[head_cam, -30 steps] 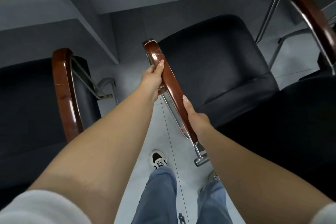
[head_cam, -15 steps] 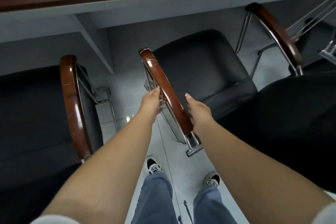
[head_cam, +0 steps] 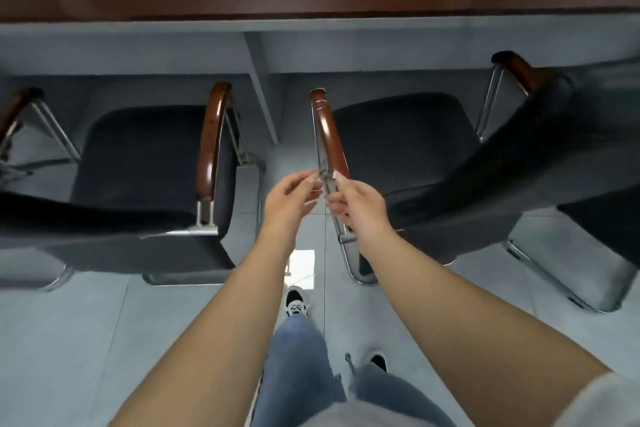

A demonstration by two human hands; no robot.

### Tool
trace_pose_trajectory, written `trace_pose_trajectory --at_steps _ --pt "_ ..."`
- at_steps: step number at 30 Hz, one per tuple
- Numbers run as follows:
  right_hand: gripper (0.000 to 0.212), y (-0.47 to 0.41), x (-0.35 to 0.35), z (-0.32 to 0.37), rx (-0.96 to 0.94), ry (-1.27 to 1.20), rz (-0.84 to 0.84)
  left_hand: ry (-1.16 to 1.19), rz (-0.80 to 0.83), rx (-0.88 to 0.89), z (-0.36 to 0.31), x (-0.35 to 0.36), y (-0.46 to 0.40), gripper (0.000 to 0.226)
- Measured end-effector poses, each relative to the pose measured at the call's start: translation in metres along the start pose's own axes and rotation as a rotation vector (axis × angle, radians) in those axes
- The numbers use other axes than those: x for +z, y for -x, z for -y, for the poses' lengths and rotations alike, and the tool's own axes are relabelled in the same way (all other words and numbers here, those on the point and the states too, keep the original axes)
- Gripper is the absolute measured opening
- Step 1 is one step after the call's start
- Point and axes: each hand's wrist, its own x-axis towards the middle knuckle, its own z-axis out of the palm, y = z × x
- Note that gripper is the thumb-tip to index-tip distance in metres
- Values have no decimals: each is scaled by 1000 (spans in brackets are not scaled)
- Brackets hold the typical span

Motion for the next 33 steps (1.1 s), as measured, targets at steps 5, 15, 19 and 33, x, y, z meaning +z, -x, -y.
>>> trace_pose_trajectory --at_steps 5,15,19,33 --pt "18 51 -36 -19 -13 47 81 52 -43 12 20 18 71 13" --pt "24 113 -93 -46 -11 28 40 -16 -28 10 43 36 150 8" --pt "26 142 -118 -59 -49 -26 3 -11 30 14 56 52 179 6" --pt "30 242 -242 -109 -110 -171 -221 -19 279 -23 115 124 282 11"
